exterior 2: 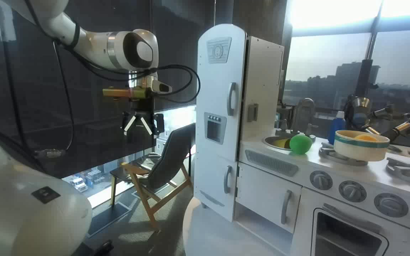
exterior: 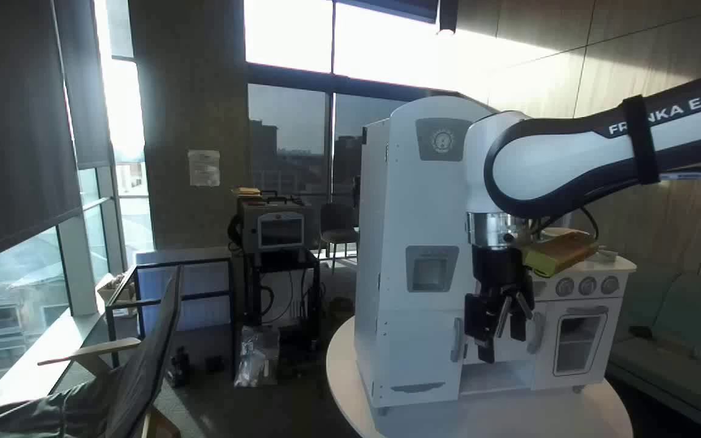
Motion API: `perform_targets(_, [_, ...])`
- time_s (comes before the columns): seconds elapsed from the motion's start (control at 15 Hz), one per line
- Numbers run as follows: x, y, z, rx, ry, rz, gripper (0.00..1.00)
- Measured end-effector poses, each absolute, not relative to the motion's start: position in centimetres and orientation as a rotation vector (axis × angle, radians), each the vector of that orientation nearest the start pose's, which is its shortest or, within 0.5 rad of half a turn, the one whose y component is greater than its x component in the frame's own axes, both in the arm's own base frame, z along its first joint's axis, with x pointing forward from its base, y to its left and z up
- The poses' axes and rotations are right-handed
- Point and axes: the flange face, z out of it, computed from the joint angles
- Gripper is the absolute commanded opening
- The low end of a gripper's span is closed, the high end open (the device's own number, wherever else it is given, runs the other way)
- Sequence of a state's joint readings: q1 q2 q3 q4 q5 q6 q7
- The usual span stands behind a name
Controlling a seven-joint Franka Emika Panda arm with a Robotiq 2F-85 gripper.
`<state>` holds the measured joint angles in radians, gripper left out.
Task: Open the cabinets
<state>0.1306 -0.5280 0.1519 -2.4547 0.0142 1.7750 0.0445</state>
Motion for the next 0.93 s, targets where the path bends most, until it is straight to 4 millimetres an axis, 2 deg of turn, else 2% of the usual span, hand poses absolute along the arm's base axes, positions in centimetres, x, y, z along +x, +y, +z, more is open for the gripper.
perform_targets(0.27, [35.76,10.85,47.64,-3.201,-0.334,0.208,1.0])
perform_targets(0.93, [35.89,10.7,47.66,-3.217,-0.334,0.204,1.0])
